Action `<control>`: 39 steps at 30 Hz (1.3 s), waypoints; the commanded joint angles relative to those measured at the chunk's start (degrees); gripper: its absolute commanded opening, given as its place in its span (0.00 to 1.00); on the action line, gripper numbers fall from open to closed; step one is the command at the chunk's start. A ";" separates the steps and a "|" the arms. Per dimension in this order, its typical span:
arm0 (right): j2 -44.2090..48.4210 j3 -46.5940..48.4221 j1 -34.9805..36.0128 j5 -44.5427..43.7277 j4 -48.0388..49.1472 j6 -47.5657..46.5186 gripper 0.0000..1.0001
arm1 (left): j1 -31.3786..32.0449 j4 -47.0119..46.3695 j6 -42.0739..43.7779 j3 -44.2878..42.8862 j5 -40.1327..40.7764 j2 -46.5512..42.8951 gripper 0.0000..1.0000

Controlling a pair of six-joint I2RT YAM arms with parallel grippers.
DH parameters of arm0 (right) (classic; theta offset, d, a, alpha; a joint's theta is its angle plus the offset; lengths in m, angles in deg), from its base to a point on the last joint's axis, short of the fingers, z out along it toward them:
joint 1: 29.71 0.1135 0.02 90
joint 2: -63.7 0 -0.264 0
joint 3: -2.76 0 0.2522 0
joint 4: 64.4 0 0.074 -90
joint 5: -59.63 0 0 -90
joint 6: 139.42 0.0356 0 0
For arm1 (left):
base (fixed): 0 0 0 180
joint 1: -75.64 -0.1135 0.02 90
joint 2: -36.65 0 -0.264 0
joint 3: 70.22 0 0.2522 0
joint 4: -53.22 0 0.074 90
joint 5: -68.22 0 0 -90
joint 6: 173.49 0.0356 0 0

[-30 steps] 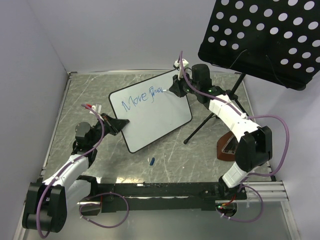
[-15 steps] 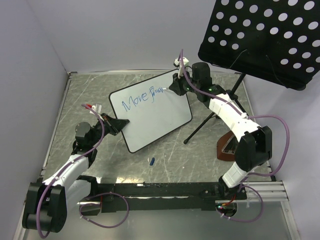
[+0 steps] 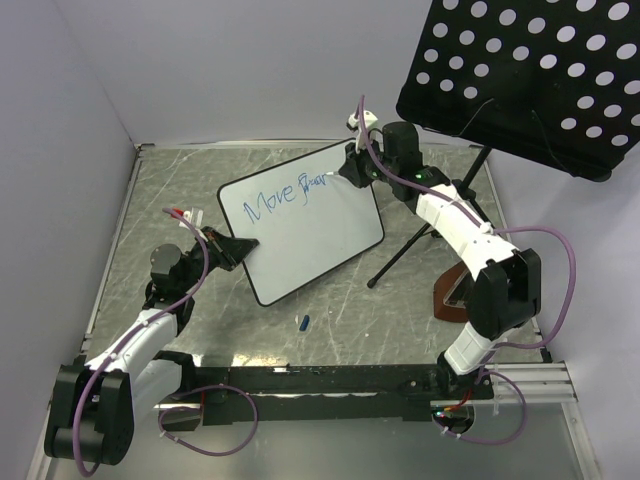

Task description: Write a sentence on the whiteboard

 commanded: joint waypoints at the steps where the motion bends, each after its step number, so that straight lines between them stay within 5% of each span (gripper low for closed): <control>1: -0.40 2.83 -0.64 -2.21 1.28 0.64 0.00 | 0.51 0.02 7.44 -0.76 -2.46 -0.25 0.01; 11: 5.57 -1.47 -1.43 1.05 6.38 1.87 0.00 | 0.51 -0.06 7.35 -0.58 -2.28 -0.07 0.01; 39: 2.68 0.20 -2.22 -3.17 8.14 2.57 0.00 | 0.43 0.20 7.52 -0.85 -2.63 0.19 0.01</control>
